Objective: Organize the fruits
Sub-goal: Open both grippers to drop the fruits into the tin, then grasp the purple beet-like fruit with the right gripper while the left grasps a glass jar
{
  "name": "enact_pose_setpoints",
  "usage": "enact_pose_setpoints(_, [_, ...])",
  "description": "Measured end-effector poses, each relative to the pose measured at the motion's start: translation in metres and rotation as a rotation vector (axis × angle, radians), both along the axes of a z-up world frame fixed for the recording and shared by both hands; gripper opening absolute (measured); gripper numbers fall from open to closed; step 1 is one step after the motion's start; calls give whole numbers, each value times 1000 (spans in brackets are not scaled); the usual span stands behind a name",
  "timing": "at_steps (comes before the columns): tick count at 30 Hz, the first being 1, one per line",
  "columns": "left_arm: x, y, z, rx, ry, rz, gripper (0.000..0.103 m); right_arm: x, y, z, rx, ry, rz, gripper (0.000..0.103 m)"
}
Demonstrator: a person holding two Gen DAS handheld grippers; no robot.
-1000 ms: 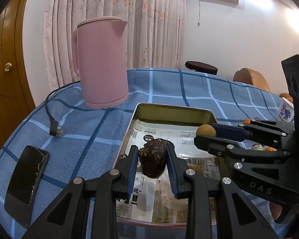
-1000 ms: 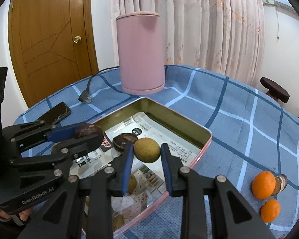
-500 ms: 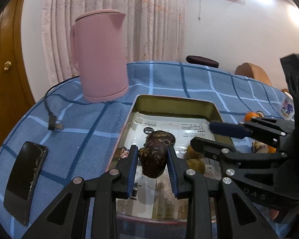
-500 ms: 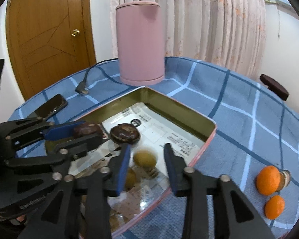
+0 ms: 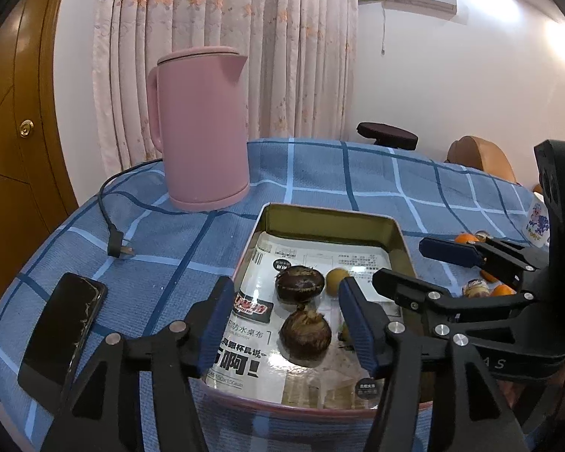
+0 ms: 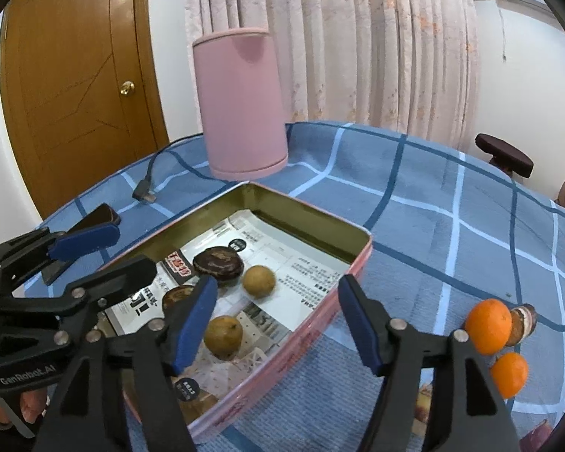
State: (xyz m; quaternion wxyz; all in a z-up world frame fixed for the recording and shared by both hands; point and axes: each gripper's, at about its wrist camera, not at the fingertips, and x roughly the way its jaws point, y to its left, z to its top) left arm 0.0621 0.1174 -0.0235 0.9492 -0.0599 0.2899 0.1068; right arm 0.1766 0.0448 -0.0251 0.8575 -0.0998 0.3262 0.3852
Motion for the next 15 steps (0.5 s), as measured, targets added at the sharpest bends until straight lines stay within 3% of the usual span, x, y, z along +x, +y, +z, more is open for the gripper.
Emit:
enact_pose_setpoints(4, [-2,-10,6,-18,-26,-23,60,-6,-17,8,15,-29,-20,71])
enact_pose_setpoints(7, [-1,-26,8,-10,-31,-64,60,-12,-41,13,15,-69,-55,77])
enact_pose_setpoints(15, [9,-74,2,7,-1,-174,61,-22,-132,27,15,-142,-201,86])
